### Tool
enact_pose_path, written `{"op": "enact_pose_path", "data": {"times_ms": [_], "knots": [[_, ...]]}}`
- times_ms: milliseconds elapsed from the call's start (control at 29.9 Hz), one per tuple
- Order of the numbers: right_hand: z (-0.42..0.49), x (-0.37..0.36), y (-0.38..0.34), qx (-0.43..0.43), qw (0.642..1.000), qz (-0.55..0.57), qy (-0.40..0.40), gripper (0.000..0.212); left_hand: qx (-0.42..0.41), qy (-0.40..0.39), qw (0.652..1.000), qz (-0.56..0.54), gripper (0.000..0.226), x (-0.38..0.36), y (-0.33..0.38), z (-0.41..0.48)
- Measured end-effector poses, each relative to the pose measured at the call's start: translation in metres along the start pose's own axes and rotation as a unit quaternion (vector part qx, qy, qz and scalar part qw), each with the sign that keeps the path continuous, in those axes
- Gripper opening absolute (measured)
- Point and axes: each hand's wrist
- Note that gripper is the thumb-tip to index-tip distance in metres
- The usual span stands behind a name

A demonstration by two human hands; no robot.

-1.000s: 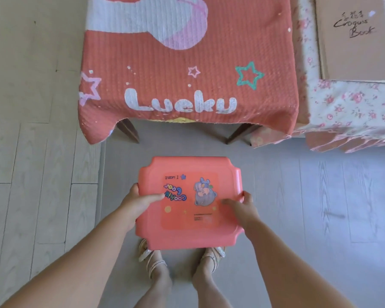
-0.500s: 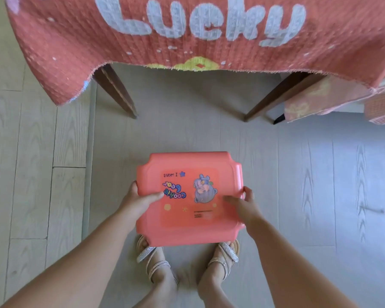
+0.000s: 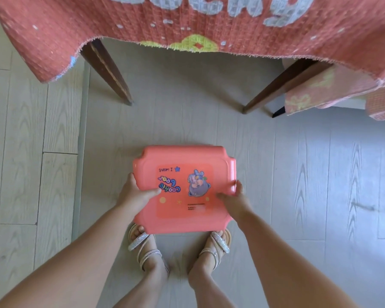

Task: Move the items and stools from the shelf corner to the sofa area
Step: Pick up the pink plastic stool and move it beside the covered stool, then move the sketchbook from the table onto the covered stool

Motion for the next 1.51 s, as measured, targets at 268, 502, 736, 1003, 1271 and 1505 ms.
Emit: {"op": "enact_pose_path", "data": {"times_ms": [268, 502, 736, 1003, 1271, 1505], "knots": [[-0.095, 0.065, -0.056, 0.064, 0.998, -0.003, 0.003, 0.076, -0.052, -0.013, 0.998, -0.024, 0.070, 0.036, 0.066, -0.092], [-0.196, 0.163, -0.103, 0.099, 0.992, 0.066, 0.035, 0.068, -0.132, -0.021, 0.991, -0.030, 0.094, 0.109, 0.156, -0.200], [-0.280, 0.259, -0.133, 0.170, 0.973, 0.114, 0.104, 0.062, -0.241, -0.015, 0.969, -0.043, 0.083, 0.165, 0.242, -0.293], [-0.329, 0.352, -0.134, 0.196, 0.949, 0.199, 0.144, 0.053, -0.321, -0.029, 0.945, -0.058, 0.077, 0.165, 0.301, -0.382], [-0.304, 0.459, -0.113, 0.195, 0.940, 0.217, 0.178, 0.059, -0.348, -0.011, 0.935, -0.063, 0.072, 0.128, 0.353, -0.455], [-0.248, 0.570, -0.113, 0.225, 0.946, 0.181, 0.150, 0.055, -0.316, 0.039, 0.941, -0.115, 0.066, 0.052, 0.416, -0.509]]}}
Point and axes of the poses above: each hand's wrist, its own z-axis towards the middle knuckle, its own x-axis out of the back of the hand, y = z × x, and after that the axes turned 15 degrees about y, right-handed
